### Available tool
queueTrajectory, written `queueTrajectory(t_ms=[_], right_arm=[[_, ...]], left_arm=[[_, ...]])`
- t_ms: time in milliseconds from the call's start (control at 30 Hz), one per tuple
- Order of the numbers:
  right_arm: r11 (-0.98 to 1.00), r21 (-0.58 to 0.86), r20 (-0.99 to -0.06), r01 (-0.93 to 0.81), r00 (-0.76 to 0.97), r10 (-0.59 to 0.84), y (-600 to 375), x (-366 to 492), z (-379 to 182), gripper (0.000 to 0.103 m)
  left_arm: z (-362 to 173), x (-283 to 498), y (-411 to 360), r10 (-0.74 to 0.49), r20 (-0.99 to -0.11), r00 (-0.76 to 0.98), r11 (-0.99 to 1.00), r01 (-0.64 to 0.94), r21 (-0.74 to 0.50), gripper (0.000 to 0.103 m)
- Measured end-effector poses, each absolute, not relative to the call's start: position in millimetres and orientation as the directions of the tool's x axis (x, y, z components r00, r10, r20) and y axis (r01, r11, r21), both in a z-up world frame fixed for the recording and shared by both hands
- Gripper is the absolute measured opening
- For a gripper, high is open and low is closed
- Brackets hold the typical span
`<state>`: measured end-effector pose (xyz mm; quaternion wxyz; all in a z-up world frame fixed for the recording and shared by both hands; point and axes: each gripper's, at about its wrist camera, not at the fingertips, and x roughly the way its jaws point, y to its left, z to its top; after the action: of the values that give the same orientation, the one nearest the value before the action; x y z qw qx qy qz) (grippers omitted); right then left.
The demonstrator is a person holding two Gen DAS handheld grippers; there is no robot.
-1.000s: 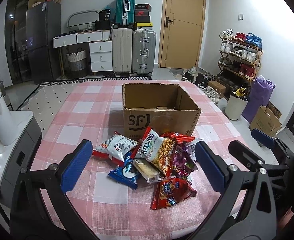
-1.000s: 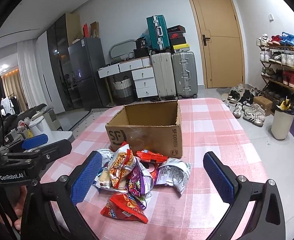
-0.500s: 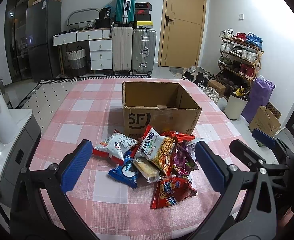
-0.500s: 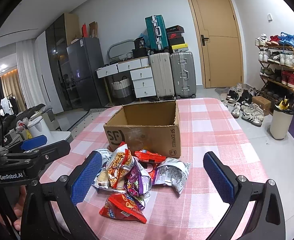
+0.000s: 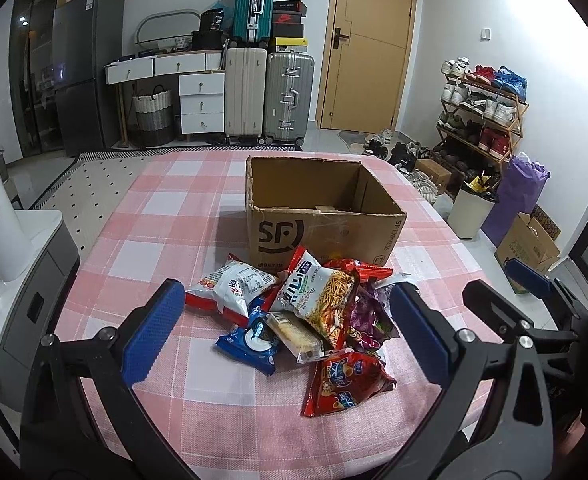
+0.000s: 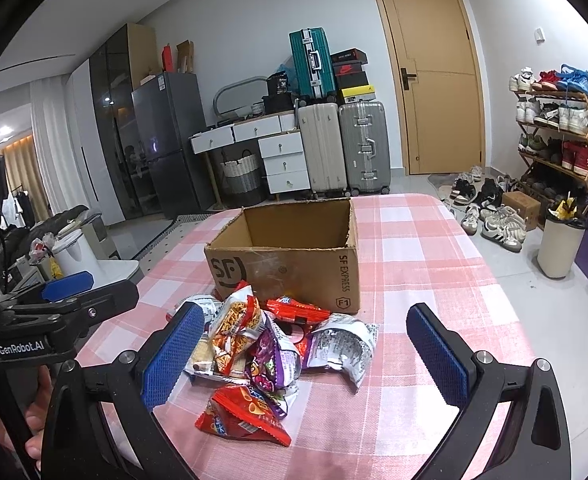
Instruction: Organize snacks
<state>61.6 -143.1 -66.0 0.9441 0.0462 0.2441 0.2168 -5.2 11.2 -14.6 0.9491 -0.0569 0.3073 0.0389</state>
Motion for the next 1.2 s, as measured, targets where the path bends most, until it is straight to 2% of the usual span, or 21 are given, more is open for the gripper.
queueTrajectory(t_ms=[200, 367, 567, 933, 1200], right_arm=[[0.882, 0.22, -0.427, -0.417, 0.772, 0.471, -144, 62, -69, 0.103], [0.888, 0.16, -0.441, -0.43, 0.774, 0.455, -133, 59, -74, 0.103], [0.828, 0.266, -0.419, -0.493, 0.715, 0.56, -139, 61, -89, 0.103], [0.776, 0.257, -0.501, -0.576, 0.607, 0.617, -114, 61, -133, 0.103], [0.726, 0.3, -0.539, -0.619, 0.517, 0.665, -95, 67, -157, 0.103]], left_arm=[[-17, -4, 13, 0.038, -0.592, 0.805, 0.99, -0.111, -0.088, 0.102], [-24, 1, 21, 0.039, -0.606, 0.795, 0.988, -0.124, -0.098, 0.102], [-30, 5, 28, 0.046, -0.61, 0.791, 0.986, -0.135, -0.1, 0.102], [-54, 17, 53, 0.036, -0.645, 0.764, 0.975, -0.168, -0.144, 0.102], [-77, 28, 71, 0.023, -0.674, 0.738, 0.965, -0.193, -0.177, 0.102]])
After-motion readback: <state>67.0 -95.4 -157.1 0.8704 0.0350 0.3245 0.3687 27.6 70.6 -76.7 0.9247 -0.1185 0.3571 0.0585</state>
